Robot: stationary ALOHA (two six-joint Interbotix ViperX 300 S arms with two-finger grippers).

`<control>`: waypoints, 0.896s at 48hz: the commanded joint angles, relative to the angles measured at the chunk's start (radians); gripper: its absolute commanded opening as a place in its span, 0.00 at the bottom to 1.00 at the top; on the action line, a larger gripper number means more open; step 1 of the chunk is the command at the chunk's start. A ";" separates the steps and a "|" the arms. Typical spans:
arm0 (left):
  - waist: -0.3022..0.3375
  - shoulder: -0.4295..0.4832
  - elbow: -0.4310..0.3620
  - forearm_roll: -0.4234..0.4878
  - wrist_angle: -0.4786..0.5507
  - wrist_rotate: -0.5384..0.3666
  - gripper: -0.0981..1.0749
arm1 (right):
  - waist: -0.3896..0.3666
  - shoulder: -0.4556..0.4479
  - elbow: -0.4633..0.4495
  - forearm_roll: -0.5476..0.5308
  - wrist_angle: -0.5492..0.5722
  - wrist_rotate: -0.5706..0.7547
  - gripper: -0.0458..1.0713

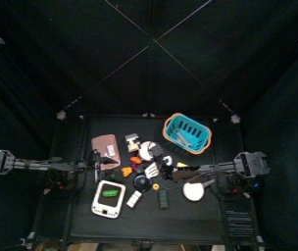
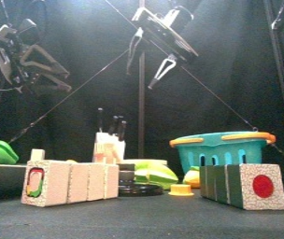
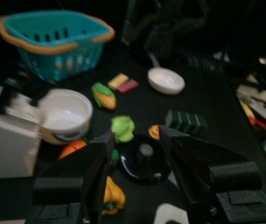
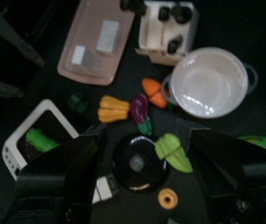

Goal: Grab cleaver

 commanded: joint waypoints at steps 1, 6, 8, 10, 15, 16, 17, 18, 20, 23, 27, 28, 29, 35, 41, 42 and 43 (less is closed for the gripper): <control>0.072 -0.054 -0.018 0.002 -0.002 0.003 0.79 | -0.028 0.006 -0.086 -0.003 0.002 -0.043 0.89; 0.149 -0.091 -0.025 0.008 0.015 0.005 0.79 | -0.060 0.051 -0.158 -0.003 0.014 -0.089 0.89; 0.173 -0.095 -0.029 0.017 0.026 0.006 0.79 | -0.072 0.069 -0.186 0.000 0.021 -0.110 0.89; 0.192 -0.095 -0.031 0.032 0.041 0.008 0.79 | -0.084 0.087 -0.215 0.008 0.029 -0.130 0.89; 0.221 -0.094 -0.028 0.078 0.072 0.006 0.79 | -0.109 0.152 -0.307 0.037 0.066 -0.196 0.89; 0.224 -0.094 -0.028 0.081 0.075 0.006 0.79 | -0.112 0.164 -0.325 0.041 0.074 -0.212 0.89; 0.225 -0.094 -0.026 0.086 0.077 0.006 0.79 | -0.117 0.179 -0.345 0.043 0.081 -0.229 0.89; 0.227 -0.094 -0.025 0.089 0.080 0.005 0.79 | -0.120 0.192 -0.364 0.046 0.092 -0.244 0.89; 0.229 -0.094 -0.020 0.089 0.083 0.005 0.79 | -0.127 0.221 -0.403 0.051 0.110 -0.275 0.89; 0.235 -0.094 -0.009 0.089 0.083 0.005 0.79 | -0.143 0.275 -0.480 0.061 0.156 -0.321 0.89; 0.239 -0.094 0.002 0.087 0.083 0.005 0.79 | -0.153 0.333 -0.571 0.071 0.202 -0.377 0.89; 0.239 -0.095 0.003 0.086 0.083 0.005 0.79 | -0.153 0.350 -0.592 0.072 0.213 -0.391 0.89; 0.241 -0.094 0.008 0.086 0.084 0.005 0.79 | -0.153 0.364 -0.612 0.075 0.221 -0.402 0.89; 0.245 -0.098 0.018 0.084 0.083 0.005 0.79 | -0.153 0.449 -0.735 0.100 0.278 -0.477 0.89; 0.250 -0.101 0.025 0.084 0.083 0.005 0.79 | -0.155 0.508 -0.822 0.110 0.344 -0.518 0.89; 0.250 -0.101 0.025 0.084 0.084 0.005 0.79 | -0.153 0.514 -0.833 0.109 0.353 -0.522 0.89; 0.250 -0.101 0.025 0.084 0.084 0.005 0.79 | -0.155 0.523 -0.844 0.107 0.362 -0.525 0.89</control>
